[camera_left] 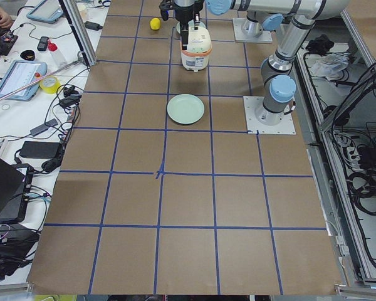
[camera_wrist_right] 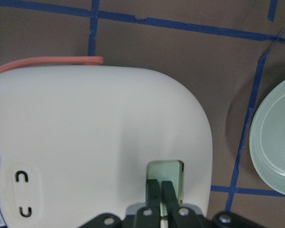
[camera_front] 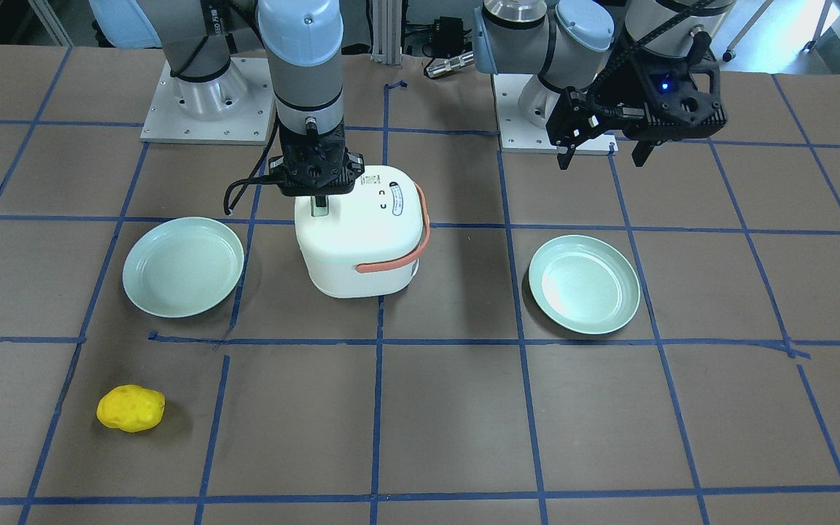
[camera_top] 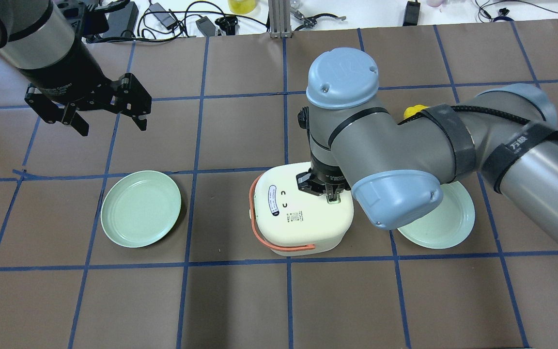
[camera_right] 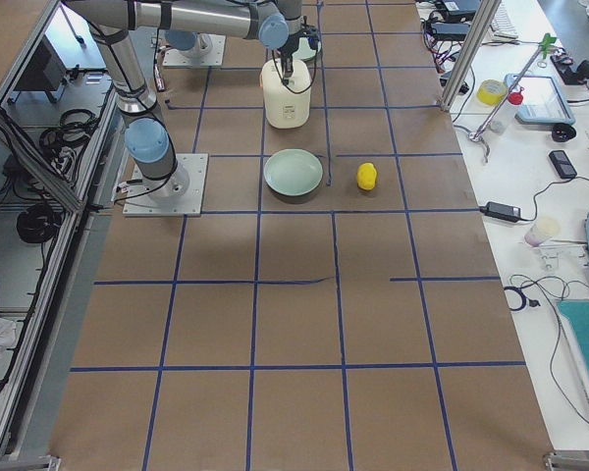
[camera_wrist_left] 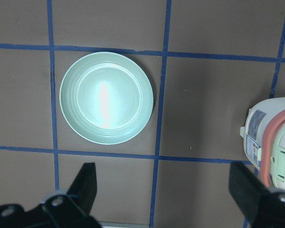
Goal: Press rice cooker button
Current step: 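Press the green button on the rice cooker lid with the right gripper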
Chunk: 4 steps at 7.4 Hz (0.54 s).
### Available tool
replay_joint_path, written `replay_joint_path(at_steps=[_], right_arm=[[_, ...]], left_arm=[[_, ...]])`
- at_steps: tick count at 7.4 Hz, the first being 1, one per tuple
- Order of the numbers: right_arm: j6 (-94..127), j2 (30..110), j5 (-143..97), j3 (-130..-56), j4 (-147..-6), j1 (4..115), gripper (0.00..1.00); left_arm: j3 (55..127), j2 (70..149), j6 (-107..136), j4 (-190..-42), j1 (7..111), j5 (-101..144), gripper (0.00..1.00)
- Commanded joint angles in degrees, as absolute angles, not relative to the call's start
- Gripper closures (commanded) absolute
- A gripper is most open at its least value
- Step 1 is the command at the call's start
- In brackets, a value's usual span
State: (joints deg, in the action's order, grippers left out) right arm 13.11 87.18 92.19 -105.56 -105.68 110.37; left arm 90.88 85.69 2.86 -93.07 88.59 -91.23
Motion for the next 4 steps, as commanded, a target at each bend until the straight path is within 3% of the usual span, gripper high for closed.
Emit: replay_joint_path(at_steps=[1,4], right_arm=[[12.92,87.89,94.90,-99.97,-99.98,109.52,0.00],[4.57,87.89,97.65,-90.90,-92.29,102.86,0.00]], left_arm=[[90.88,85.69,2.81,-93.08,88.59,-91.23,0.00],[90.88,85.69,2.81,-93.08,88.59,-91.23,0.00]])
